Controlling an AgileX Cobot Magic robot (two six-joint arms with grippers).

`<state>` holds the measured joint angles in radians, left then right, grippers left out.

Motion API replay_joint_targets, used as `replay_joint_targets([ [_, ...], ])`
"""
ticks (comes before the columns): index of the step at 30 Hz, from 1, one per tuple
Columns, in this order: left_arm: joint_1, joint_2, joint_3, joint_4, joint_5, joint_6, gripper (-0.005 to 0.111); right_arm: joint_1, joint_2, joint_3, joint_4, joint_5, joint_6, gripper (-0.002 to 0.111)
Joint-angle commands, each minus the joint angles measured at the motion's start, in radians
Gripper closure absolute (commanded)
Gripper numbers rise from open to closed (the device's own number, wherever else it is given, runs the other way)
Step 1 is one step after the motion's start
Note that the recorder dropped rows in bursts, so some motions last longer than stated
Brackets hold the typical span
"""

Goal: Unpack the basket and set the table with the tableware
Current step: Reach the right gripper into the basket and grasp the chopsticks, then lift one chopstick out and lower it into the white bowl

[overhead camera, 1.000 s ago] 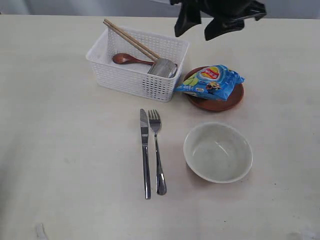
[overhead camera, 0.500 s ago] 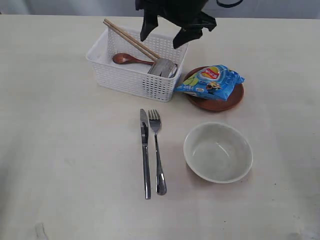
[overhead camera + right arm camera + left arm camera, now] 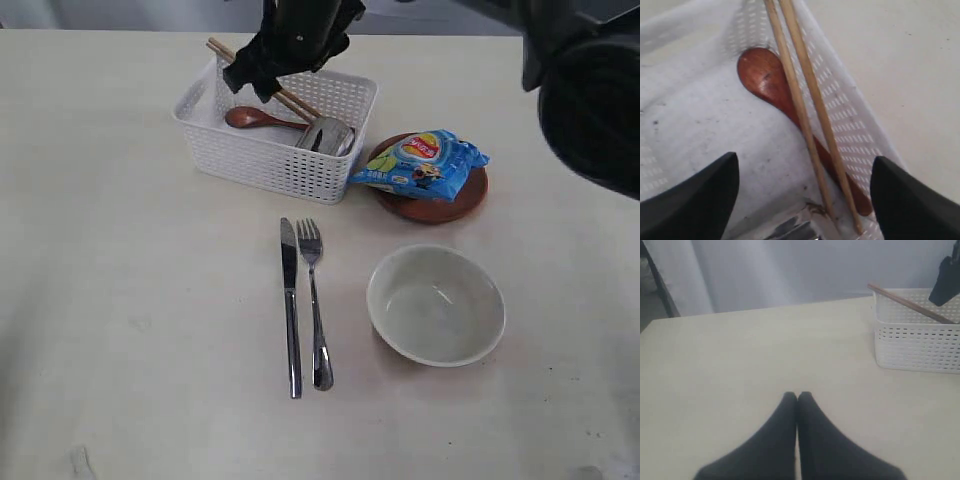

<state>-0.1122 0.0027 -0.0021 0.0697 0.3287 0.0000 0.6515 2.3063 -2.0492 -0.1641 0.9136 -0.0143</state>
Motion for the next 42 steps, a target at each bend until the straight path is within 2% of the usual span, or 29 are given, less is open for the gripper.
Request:
replay_joint_targets([
  [1,-0.008,-0.003,0.002,0.005,-0.007,0.000,0.107,0.016,0.037,-0.012,-0.096,-0.042,0.021,0.045],
  [16,-0.008,-0.003,0.002,0.005,-0.007,0.000,0.107,0.018,0.122,-0.012,-0.160,-0.103,0.014,0.046],
  [19,-0.008,-0.003,0.002,0.005,-0.007,0.000,0.107,0.018,0.122,-0.012,-0.160,-0.118,0.014,0.050],
  [21,-0.008,-0.003,0.002,0.005,-0.007,0.000,0.107,0.018,0.126,-0.012,-0.160,-0.125,0.014,0.062],
  [27,-0.008,-0.003,0.002,0.005,-0.007,0.000,0.107,0.028,0.135,-0.020,-0.126,-0.121,0.003,0.109],
  [34,-0.008,-0.003,0.002,0.005,-0.007,0.000,0.107,0.107,0.130,-0.020,-0.237,-0.143,-0.060,0.109],
  [42,-0.008,-0.003,0.002,0.005,-0.007,0.000,0.107,0.119,0.081,-0.020,-0.298,-0.133,-0.037,0.109],
])
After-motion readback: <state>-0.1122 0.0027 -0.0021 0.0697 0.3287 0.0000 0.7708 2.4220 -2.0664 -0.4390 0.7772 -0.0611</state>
